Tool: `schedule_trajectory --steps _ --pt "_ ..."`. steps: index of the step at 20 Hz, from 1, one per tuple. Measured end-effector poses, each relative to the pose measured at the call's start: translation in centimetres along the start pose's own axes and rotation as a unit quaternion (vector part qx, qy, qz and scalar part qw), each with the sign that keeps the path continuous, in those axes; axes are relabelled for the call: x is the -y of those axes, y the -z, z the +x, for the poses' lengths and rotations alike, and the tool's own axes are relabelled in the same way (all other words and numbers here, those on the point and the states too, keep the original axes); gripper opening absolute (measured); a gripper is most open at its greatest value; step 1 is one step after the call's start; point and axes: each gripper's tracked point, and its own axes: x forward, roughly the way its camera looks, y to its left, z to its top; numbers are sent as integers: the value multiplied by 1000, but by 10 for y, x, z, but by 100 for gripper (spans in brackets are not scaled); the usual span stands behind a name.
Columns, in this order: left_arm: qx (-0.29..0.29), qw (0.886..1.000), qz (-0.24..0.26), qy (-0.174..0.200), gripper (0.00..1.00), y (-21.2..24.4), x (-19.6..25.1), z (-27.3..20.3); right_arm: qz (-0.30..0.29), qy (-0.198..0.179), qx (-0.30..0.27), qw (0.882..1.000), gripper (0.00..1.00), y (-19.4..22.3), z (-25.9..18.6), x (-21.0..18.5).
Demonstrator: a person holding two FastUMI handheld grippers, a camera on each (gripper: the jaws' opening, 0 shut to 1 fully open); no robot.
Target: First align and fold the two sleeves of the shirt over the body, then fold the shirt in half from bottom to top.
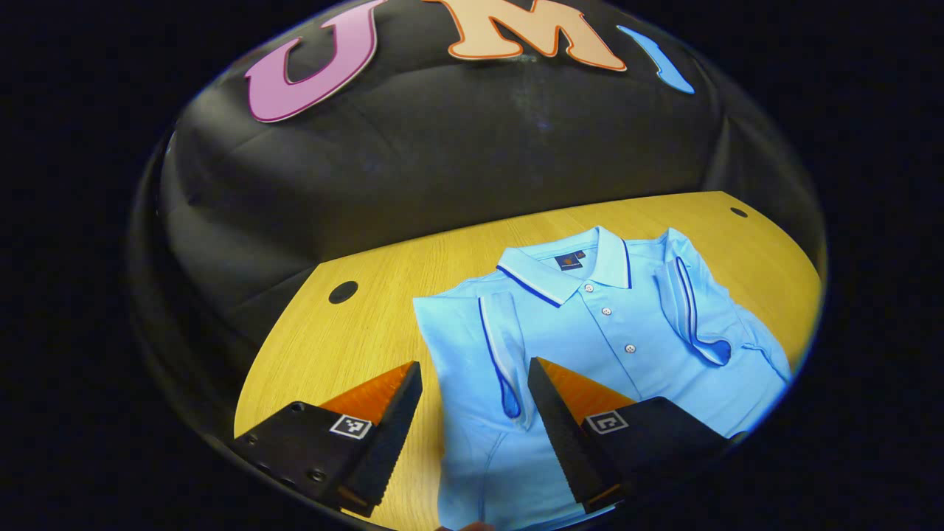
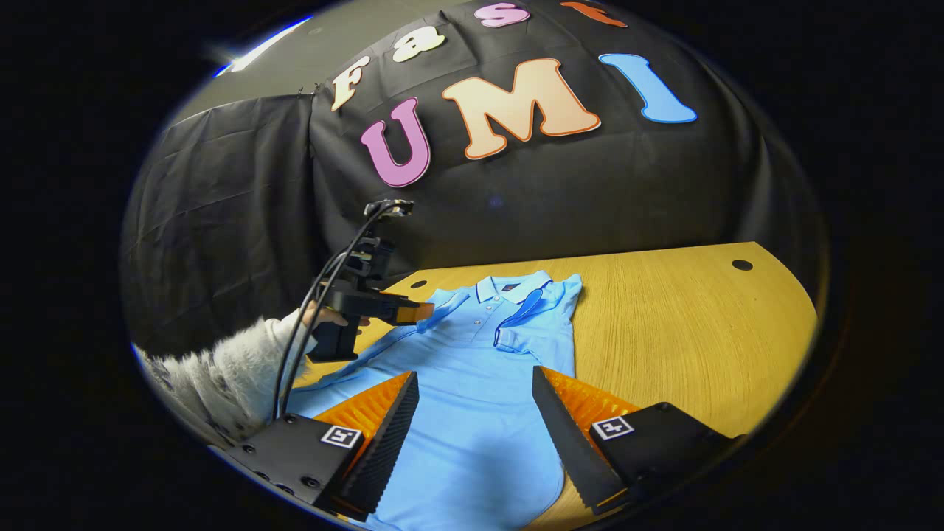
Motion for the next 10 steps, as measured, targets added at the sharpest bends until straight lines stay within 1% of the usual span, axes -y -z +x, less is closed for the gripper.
schedule_trajectory --steps 2,4,8,10 --pt "-3 1000 -18 15 91 14 -4 -30 -6 4 -1 1000 97 2 -1 -2" --pt "-2 999 -26 28 91 30 -7 -61 -12 6 -3 1000 97 4 -3 -5" --pt "15 999 -27 35 91 67 -10 -132 -28 6 -10 1000 97 15 -12 -20" --pt "22 999 -29 40 90 87 -7 -164 -35 14 -16 999 97 25 -23 -21"
